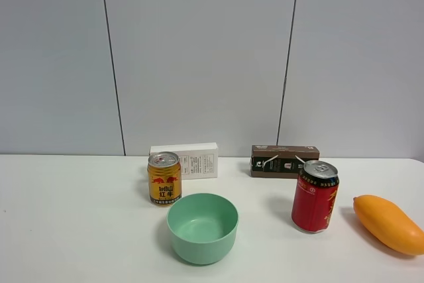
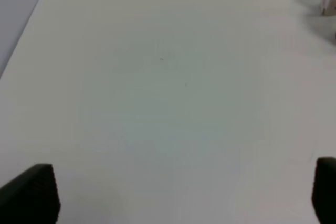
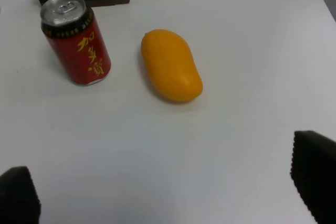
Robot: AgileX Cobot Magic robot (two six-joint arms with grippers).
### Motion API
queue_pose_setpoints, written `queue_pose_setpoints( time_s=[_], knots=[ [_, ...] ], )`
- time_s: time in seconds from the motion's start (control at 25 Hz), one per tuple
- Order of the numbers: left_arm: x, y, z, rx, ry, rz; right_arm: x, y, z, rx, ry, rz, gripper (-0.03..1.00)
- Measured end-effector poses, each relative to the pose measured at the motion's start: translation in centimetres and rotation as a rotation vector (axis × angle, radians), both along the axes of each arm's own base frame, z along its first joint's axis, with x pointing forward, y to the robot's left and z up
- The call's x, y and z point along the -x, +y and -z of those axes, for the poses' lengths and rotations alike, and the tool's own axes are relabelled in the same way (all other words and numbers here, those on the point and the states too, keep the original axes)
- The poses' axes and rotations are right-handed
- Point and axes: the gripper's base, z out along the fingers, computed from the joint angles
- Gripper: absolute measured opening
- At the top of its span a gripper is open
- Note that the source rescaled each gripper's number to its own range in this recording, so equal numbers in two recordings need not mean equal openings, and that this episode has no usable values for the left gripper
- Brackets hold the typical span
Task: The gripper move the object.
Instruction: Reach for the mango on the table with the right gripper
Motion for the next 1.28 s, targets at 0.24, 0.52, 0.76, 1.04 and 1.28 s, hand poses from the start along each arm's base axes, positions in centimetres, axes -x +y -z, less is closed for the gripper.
queue_pose_setpoints(
  time_s=[0.24,0.52,0.76,1.04,1.28],
  knots=[
    [0.00,0.00,0.00,0.000,0.000,0.000,0.00,0.00,0.00,0.000,0.000,0.000,1.00],
    [0.00,0.00,0.00,0.000,0.000,0.000,0.00,0.00,0.00,0.000,0.000,0.000,1.00],
    [0.00,0.00,0.00,0.000,0.000,0.000,0.00,0.00,0.00,0.000,0.000,0.000,1.00],
    [0.00,0.00,0.00,0.000,0.000,0.000,0.00,0.00,0.00,0.000,0.000,0.000,1.00],
    [0.00,0.00,0.00,0.000,0.000,0.000,0.00,0.00,0.00,0.000,0.000,0.000,1.00]
  ],
)
